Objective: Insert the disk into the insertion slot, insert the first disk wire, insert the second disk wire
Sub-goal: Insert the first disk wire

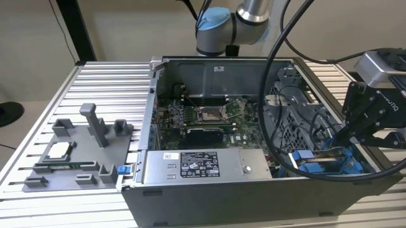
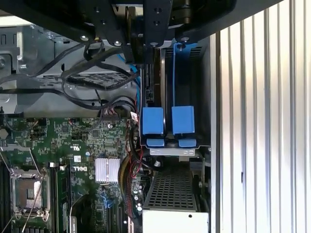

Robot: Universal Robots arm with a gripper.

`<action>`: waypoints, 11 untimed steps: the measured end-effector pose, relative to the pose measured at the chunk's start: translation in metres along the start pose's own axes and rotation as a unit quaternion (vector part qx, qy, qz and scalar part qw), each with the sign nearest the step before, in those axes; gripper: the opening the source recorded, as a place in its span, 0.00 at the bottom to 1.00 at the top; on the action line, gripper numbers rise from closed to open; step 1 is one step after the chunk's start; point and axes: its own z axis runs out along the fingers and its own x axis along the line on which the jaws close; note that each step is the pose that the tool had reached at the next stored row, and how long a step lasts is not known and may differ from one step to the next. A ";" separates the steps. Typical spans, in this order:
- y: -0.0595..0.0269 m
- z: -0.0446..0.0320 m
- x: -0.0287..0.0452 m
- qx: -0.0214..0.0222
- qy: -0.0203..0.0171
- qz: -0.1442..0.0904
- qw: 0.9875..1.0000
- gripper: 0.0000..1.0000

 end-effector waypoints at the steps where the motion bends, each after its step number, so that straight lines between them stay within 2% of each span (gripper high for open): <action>1: 0.0000 0.0000 0.0000 0.000 0.000 0.000 1.000 0.00; 8: 0.0000 0.0002 0.0000 -0.002 0.000 0.000 1.000 0.00; 11: -0.0001 0.0007 0.0001 -0.004 0.000 0.001 1.000 0.00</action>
